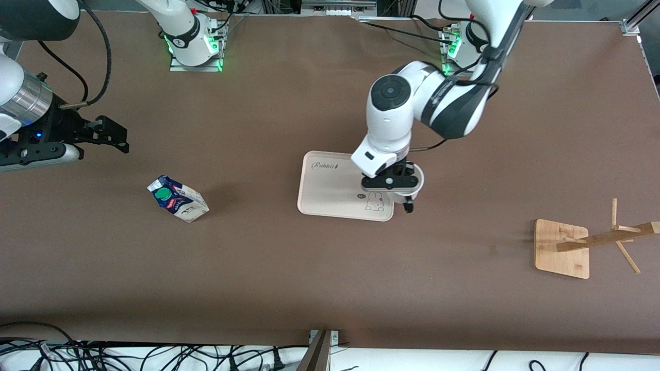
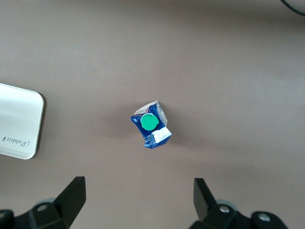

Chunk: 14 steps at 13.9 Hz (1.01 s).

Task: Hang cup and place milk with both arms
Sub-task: 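Carry the white mug with the left gripper to the wooden mug tree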

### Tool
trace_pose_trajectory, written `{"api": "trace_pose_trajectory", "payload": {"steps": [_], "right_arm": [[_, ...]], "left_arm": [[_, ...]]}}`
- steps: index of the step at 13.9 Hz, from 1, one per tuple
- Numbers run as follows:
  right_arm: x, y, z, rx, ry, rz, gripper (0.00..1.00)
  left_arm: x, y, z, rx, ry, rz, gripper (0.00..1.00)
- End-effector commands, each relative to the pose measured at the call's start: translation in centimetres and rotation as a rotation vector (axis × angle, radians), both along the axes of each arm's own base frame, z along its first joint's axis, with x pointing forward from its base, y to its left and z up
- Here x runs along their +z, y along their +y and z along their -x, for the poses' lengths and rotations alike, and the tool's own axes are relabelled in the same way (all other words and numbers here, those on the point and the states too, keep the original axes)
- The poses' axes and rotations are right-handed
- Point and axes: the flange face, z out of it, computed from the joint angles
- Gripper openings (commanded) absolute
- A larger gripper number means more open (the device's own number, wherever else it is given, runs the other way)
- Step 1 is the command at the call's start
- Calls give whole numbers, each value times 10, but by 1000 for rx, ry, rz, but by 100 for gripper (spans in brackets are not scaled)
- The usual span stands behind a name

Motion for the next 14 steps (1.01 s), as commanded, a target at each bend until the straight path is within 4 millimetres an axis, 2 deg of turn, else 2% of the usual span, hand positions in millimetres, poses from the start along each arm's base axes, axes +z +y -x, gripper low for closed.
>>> {"api": "trace_pose_trajectory", "payload": {"steps": [1,3,4,6,8,10,14], "right_arm": [[8,5,3,-3,-9,5,100],[9,6,4,0,-7,5,100],[9,6,4,2,-7,11,100],[9,7,4,5,-7,13,100],[9,8,4,5,-8,8,100],[8,8,4,5,-5,8,100],[9,8,4,5,-9,8,100]], "left_arm": [[49,36,-23,4,39,6,0],[74,72,-43,-28,46,18,0],[95,94,-52,-50,47,13,0],[119,147,-70,-93,65,5,0],[134,199,-83,-93,53,11,0],[138,247,-92,-93,59,26,0],[138,331,-103,-154,76,139,0]]}}
